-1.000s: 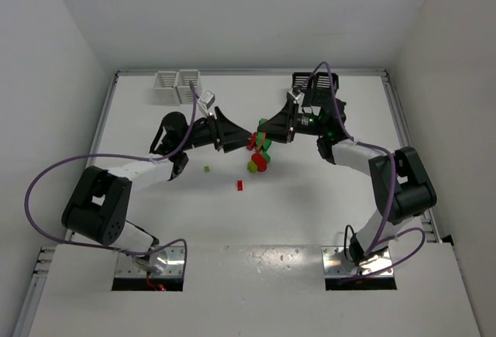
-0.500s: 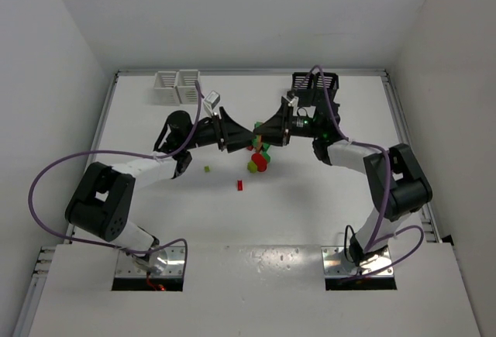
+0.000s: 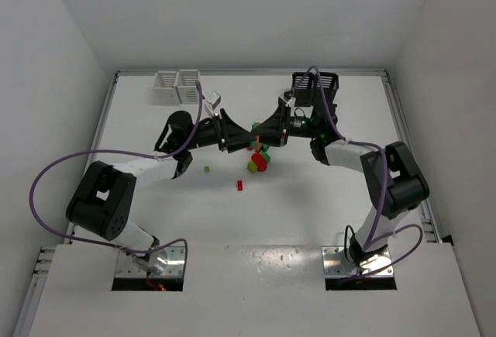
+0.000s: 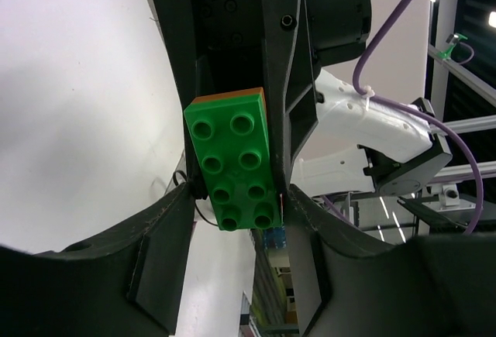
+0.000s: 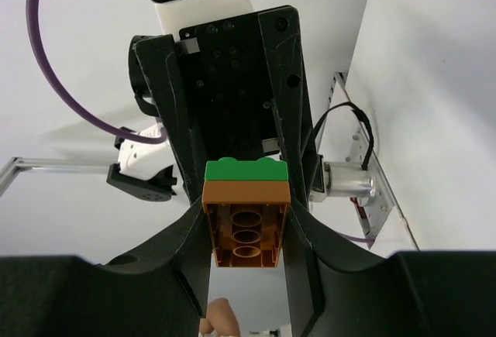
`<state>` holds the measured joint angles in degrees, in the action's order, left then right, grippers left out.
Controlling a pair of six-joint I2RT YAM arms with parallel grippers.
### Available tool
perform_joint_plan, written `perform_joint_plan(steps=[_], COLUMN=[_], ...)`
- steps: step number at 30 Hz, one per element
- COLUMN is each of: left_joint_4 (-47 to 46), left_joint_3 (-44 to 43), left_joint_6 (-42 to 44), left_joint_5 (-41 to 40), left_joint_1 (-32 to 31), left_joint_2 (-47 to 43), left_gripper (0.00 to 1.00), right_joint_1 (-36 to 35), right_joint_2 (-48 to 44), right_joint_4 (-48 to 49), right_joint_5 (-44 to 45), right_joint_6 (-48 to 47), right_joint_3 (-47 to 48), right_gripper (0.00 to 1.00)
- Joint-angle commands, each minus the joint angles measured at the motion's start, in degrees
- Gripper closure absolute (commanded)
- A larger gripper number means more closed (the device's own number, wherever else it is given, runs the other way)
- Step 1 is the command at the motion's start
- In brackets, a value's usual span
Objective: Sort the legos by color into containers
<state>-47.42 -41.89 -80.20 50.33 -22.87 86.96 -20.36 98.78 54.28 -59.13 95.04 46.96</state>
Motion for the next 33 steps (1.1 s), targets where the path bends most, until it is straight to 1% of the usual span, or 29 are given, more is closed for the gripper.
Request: perform_joint_plan(steps=[1, 5, 11, 12, 14, 16, 18, 20, 33], left_joint_4=[-1.62, -1.62, -0.4, -0.39, 1.79, 4.25, 5.06, 5.58, 6.64], left_joint_3=[-1.97, -1.97, -1.44, -1.44, -1.44, -2.76, -3.29, -3.29, -3.29], left_joint_6=[-0.39, -0.39, -0.39, 0.13, 0.14, 2.76, 2.77, 2.77, 3.83], left_joint_5=[0.39, 0.39, 0.39, 0.39, 1.0, 1.62, 1.62, 2.15, 2.67], left_joint_1=[-0.86, -0.86, -0.86, -0.86, -0.86, -1.38, -1.38, -1.38, -1.38], left_joint_2=[0.14, 0.14, -0.39, -0.91, -0.91, -0.91, -0.91, -0.91, -2.58], left_gripper=[0.47, 0.5, 0.58, 0.58, 0.47, 0.41, 0.41, 0.39, 0.39], right_joint_1=[-0.38, -0.38, -0.38, -0.38, -0.38, -0.38, -0.38, -0.38, 0.14], right_joint_2=[0.62, 0.62, 1.14, 1.15, 1.15, 1.15, 1.15, 1.15, 1.68], right_joint_4=[4.34, 4.34, 5.4, 5.4, 5.4, 5.4, 5.4, 5.92, 5.92], right_joint_5=[0.42, 0.95, 0.95, 0.95, 0.95, 0.95, 0.95, 0.95, 0.42], right_joint_6=[0.49, 0.49, 0.49, 0.49, 0.49, 0.49, 0.49, 0.49, 0.49], right_joint_3=[2.17, 2.17, 2.17, 2.17, 2.17, 2.17, 2.7, 2.7, 2.7], right_gripper=[1.0, 1.0, 1.0, 1.0, 1.0, 1.0, 1.0, 1.0, 1.0])
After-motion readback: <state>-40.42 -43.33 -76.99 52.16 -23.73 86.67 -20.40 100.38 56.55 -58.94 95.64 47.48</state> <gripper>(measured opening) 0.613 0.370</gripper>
